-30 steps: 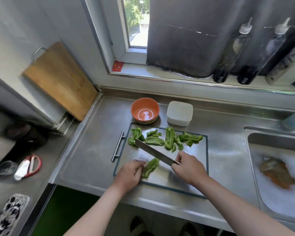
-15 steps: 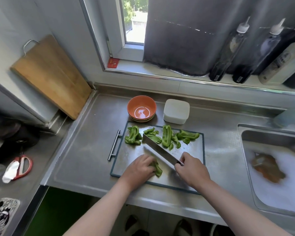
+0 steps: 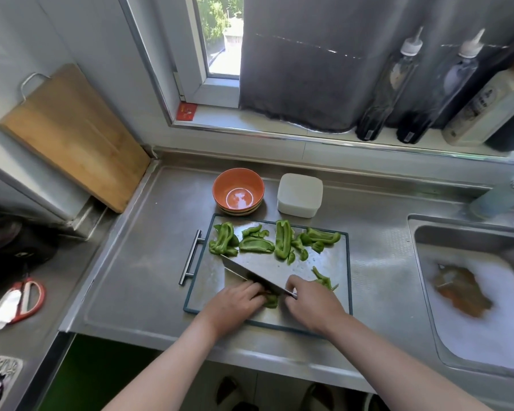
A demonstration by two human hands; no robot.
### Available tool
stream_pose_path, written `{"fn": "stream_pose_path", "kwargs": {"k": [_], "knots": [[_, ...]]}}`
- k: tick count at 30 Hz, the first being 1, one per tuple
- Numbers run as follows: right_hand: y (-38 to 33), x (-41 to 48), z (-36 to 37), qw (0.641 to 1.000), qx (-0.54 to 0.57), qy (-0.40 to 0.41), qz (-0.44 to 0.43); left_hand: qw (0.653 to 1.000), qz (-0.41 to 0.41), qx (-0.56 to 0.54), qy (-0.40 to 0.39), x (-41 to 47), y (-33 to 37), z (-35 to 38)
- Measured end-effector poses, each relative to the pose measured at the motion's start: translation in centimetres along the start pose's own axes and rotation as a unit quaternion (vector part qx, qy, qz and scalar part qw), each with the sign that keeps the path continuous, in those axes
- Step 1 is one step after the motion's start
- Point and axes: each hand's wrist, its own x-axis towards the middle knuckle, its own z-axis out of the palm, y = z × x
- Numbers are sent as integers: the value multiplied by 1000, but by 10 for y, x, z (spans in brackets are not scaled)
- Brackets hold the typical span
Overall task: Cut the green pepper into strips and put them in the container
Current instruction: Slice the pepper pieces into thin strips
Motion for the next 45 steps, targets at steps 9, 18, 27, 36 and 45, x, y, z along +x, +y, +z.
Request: {"fn": "stream_pose_path", "kwargs": {"k": [9,18,27,36,45], "knots": [[0,1,-7,992,-81,66,-67,998,-34,-49,16,-8,-1,9],[5,-26,-8,976,-176,49,-121,997,-50,-22,63,-7,7,16],[11,-22,-9,979,-173,41,-98,995,-55,-4,79,0,7,19],[12,-20,-11,981,-169,36,-90,997,-47,-16,52,0,4,14],[7,-23,-5,981,-163,37,-97,998,-39,-31,45,0,-2,9]]}}
